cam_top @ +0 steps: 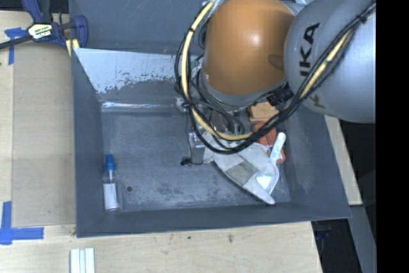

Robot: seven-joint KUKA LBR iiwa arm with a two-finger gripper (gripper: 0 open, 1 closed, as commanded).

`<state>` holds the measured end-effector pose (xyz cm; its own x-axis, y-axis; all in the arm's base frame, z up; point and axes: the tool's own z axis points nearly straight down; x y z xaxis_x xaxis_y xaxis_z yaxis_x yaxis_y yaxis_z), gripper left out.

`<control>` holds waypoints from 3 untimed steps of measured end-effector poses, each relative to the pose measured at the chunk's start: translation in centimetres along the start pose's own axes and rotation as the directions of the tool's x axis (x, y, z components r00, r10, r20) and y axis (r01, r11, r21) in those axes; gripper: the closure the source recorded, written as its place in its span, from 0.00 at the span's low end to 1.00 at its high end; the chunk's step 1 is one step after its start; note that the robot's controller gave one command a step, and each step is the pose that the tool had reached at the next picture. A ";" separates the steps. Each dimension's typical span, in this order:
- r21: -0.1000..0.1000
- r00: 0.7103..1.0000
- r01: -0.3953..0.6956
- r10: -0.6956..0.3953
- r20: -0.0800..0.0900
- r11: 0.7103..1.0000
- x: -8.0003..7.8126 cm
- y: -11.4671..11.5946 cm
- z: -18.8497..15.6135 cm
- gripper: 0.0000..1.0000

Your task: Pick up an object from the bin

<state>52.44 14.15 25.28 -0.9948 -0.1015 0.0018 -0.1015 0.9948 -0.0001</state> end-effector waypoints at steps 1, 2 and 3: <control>-0.001 1.000 0.021 -0.021 0.017 1.000 -4.4 -0.7 1.1 0.00; 0.001 0.999 -0.047 0.047 -0.010 0.999 -3.0 -3.5 -0.1 0.00; -0.001 0.999 -0.036 0.036 0.020 0.999 -3.5 -8.8 0.5 0.00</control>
Offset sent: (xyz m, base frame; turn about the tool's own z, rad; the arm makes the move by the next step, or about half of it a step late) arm -0.0134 -0.0741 0.0763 0.1452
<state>56.83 5.72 24.79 -0.9977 -0.0657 -0.0187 -0.0657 0.9978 0.0006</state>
